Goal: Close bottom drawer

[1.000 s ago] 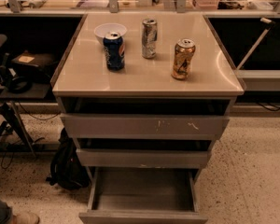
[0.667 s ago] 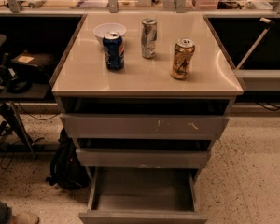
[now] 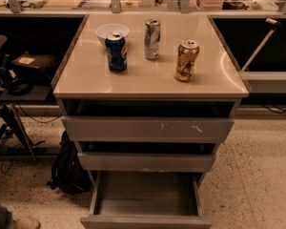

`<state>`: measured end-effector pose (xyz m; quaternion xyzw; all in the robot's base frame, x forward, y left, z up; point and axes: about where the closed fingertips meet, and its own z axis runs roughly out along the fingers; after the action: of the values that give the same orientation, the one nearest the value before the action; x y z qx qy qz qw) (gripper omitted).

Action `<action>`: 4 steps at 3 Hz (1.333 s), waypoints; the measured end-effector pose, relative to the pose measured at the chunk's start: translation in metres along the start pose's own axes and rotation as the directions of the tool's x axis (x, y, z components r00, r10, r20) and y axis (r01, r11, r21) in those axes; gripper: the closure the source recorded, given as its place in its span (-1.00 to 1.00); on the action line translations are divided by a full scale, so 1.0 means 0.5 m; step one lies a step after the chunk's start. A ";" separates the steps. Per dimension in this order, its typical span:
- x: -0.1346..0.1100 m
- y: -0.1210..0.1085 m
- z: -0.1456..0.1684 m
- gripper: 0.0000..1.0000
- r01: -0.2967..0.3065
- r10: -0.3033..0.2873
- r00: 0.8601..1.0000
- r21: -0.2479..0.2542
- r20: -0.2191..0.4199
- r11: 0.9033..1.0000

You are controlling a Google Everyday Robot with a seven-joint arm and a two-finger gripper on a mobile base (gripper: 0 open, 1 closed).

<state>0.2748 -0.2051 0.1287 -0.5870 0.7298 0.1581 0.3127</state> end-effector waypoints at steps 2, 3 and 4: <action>-0.058 -0.088 0.137 -1.00 0.077 -0.070 0.992 -0.062 0.107 0.995; -0.128 -0.156 0.170 -1.00 0.111 -0.107 0.986 -0.029 0.125 0.993; -0.213 -0.227 0.182 -1.00 0.153 -0.154 0.979 0.019 0.131 0.988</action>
Offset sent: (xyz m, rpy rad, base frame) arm 0.1299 0.1035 -0.0278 0.1187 -0.0654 0.1960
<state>0.4202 -0.0998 0.1440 -0.6287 0.6606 0.1687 0.3741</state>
